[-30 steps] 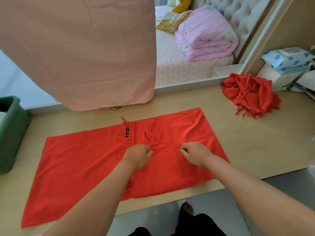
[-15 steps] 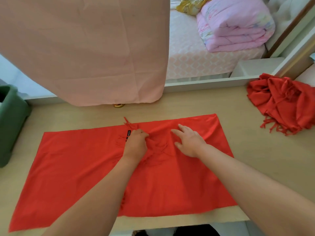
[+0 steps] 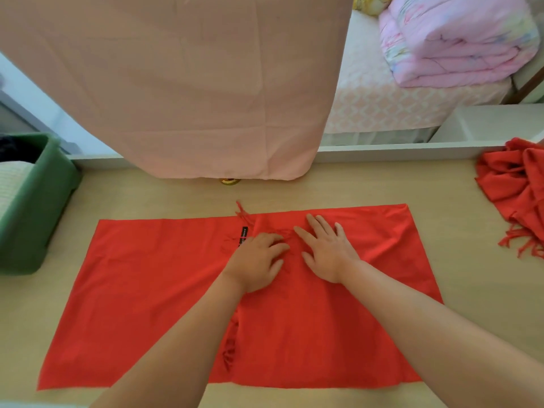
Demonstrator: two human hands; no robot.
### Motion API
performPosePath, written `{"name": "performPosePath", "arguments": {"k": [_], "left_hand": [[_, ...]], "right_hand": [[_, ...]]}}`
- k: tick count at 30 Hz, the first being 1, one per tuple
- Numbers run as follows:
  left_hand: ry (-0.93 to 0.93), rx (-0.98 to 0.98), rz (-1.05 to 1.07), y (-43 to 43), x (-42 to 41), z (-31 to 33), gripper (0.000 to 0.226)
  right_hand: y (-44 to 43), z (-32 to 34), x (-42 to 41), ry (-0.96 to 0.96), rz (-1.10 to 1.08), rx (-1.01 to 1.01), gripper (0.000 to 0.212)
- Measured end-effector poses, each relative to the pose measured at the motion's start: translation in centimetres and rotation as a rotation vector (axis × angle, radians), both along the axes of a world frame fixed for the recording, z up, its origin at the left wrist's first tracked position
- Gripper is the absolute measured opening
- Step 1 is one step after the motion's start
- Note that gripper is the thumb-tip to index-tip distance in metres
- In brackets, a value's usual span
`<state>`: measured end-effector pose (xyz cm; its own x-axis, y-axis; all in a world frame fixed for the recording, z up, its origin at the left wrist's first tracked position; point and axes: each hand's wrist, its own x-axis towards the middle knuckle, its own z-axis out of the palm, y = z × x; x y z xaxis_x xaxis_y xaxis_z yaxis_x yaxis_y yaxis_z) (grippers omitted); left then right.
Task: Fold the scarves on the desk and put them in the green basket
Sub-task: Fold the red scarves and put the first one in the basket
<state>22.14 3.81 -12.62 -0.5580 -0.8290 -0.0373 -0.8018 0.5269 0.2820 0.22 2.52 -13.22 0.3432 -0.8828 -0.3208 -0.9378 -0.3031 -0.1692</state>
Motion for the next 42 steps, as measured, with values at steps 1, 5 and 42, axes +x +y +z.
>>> {"name": "performPosePath", "arguments": {"k": [1,5,42], "left_hand": [[-0.117,-0.024,0.024,0.1,0.9,-0.6,0.049],[-0.322,-0.101,0.293,0.0,5.2,-0.7,0.057],[-0.186,0.032,0.008,11.8,-11.8,1.1,0.05]], "right_hand": [[-0.1,-0.3,0.1,0.014,0.003,0.014,0.066],[-0.4,-0.9,-0.1,0.042,-0.007,0.033,0.068],[25.3,1.2,-15.0,0.083,-0.82,0.005,0.061]]}}
